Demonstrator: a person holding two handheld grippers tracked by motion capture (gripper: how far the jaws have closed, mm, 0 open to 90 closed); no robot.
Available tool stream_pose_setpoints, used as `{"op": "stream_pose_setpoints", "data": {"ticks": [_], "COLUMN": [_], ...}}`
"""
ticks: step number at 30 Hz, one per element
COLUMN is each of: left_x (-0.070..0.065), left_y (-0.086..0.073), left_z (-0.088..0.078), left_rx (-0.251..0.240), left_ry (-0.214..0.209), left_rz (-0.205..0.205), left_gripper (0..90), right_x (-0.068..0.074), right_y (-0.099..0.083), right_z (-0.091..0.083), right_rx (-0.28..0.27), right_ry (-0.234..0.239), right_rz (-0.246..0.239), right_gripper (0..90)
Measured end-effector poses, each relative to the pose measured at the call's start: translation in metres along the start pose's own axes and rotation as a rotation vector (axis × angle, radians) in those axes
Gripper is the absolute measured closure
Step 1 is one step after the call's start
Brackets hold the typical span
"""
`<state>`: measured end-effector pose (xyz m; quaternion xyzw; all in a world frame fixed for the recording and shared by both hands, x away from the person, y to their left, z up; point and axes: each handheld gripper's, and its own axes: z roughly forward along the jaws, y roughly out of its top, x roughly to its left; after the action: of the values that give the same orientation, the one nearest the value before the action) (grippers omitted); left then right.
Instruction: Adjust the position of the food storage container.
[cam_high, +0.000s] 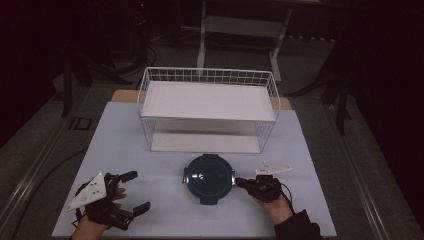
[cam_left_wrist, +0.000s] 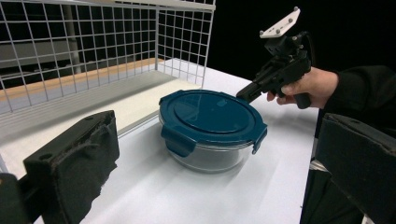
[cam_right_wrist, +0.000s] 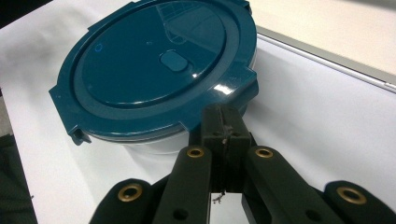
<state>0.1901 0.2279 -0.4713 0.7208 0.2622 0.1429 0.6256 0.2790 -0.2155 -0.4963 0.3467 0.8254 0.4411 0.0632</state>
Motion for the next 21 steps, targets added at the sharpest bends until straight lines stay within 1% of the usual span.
{"op": "stream_pose_setpoints", "data": {"ticks": [5,6,9,11,13,14,17,19,20,21], "left_x": [0.0,0.0,0.0,0.0,0.0,-0.001,-0.001,-0.001,0.0,0.0], "left_y": [0.0,0.0,0.0,0.0,0.0,0.0,0.0,0.0,0.0,0.0], "left_z": [0.0,0.0,0.0,0.002,0.002,0.003,0.002,0.002,0.002,0.002], "left_rx": [0.0,-0.001,0.0,0.004,0.006,0.006,0.005,0.005,0.003,0.002], "left_ry": [-0.004,-0.003,-0.004,-0.007,-0.008,-0.011,-0.013,-0.012,-0.008,-0.006], "left_rz": [0.003,0.002,0.0,0.0,0.001,0.002,0.0,0.0,-0.006,-0.008], "left_gripper": [0.0,0.0,0.0,0.0,0.0,0.0,0.0,0.0,0.0,0.0], "right_x": [-0.001,-0.002,-0.003,-0.004,-0.004,-0.003,-0.004,-0.004,-0.004,-0.003], "right_y": [0.001,0.002,0.004,0.005,0.006,0.008,0.009,0.009,0.009,0.009], "right_z": [0.002,0.003,0.004,0.006,0.008,0.011,0.012,0.011,0.01,0.006], "right_rx": [0.0,-0.006,0.0,-0.009,-0.01,-0.007,-0.01,-0.008,-0.011,-0.022], "right_ry": [-0.008,-0.019,-0.02,-0.014,-0.012,-0.023,-0.017,-0.022,-0.033,-0.03], "right_rz": [-0.002,-0.003,-0.011,0.007,0.012,-0.005,-0.008,-0.012,-0.02,-0.016], "right_gripper": [90.0,90.0,90.0,90.0,90.0,90.0,90.0,90.0,90.0,90.0]}}
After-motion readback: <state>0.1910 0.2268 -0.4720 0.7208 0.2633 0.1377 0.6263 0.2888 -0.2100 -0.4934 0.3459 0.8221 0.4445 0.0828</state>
